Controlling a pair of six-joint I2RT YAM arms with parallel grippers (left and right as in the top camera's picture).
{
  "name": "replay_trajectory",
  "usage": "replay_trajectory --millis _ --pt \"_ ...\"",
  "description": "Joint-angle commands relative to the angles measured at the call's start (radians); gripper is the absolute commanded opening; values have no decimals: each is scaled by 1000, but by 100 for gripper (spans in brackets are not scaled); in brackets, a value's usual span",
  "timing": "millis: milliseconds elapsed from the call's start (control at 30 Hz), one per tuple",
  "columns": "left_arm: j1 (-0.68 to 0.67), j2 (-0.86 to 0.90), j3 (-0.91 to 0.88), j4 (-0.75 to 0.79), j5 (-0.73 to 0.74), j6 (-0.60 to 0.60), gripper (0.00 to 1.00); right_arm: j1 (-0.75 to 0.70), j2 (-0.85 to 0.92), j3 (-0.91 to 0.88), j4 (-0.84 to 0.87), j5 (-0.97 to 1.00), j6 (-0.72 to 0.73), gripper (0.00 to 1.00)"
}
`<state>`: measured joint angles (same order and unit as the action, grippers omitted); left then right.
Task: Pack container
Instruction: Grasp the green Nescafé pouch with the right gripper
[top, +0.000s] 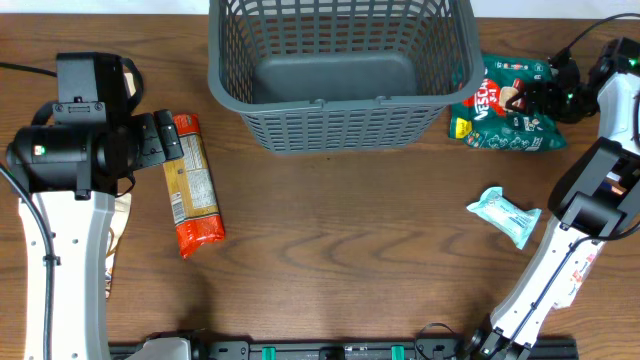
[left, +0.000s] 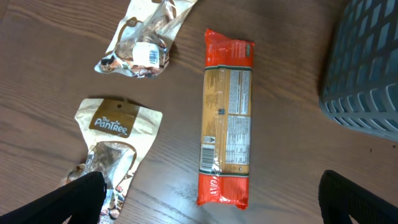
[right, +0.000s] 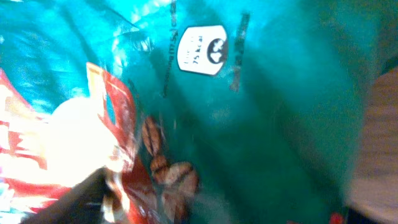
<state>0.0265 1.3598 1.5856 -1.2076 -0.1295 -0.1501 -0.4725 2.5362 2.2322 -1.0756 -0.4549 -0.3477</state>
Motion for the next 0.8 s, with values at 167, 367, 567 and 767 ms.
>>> replay_trajectory --millis 167,367,567,767 --pt "6 -2 2 -2 13 -13 99 22 95 -18 -1 84 19 1" --pt "6 -2 2 -2 13 -12 99 22 93 -18 -24 85 34 1" --pt "6 -2 2 -2 13 -8 99 23 35 -12 -69 98 68 1" --pt "6 -2 2 -2 13 -1 99 23 -156 -11 -98 192 110 1"
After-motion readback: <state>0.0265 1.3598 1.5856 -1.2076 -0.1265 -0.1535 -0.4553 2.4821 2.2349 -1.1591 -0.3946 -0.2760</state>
